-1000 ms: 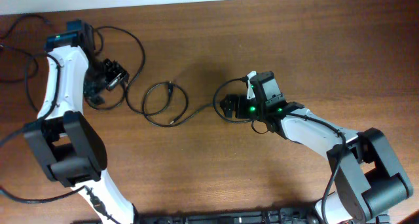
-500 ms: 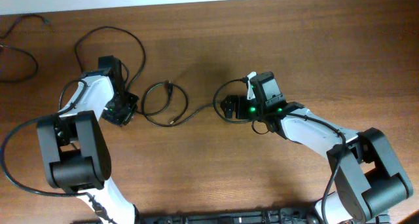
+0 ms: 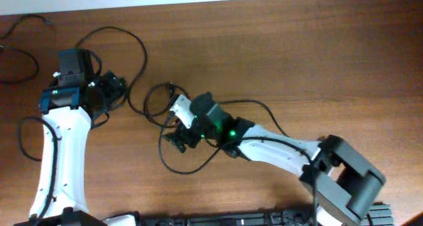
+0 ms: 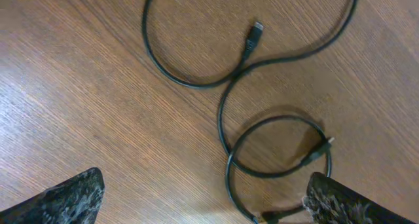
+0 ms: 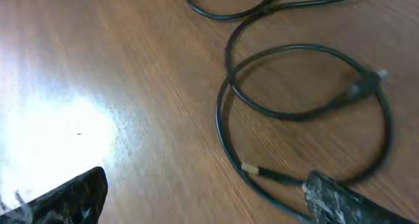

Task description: Untangle cables

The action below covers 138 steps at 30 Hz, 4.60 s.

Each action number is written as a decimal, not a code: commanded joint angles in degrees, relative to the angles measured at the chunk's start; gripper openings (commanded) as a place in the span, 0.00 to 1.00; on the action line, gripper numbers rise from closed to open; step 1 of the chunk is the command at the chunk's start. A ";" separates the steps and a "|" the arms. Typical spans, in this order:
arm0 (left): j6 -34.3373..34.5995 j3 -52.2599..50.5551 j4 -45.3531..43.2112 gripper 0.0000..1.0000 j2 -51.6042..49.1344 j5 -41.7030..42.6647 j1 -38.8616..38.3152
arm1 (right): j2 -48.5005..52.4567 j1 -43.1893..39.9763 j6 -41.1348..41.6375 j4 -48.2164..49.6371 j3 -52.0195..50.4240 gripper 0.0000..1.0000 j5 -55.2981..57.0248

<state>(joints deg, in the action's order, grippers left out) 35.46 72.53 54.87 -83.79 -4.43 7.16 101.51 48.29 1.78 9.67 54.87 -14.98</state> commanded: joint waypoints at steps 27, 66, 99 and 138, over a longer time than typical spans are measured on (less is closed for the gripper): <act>-1.22 0.59 1.33 0.99 1.14 6.38 5.86 | -0.59 -20.65 2.34 -26.80 15.52 0.28 4.46; -1.25 0.59 1.36 0.99 1.09 6.38 5.88 | 12.07 -30.88 -4.33 -19.96 17.77 0.04 15.67; -1.25 0.59 1.36 0.99 1.09 6.38 5.86 | 21.40 -23.71 -0.28 -0.66 27.12 0.04 10.01; -37.73 4.28 -41.53 0.00 -15.61 -24.76 -8.76 | -1.44 -42.27 4.76 -50.88 27.04 0.98 9.20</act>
<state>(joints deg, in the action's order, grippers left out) 1.69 75.33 13.61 -104.92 -28.80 -9.21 100.77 6.35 6.09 -41.19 81.87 -5.43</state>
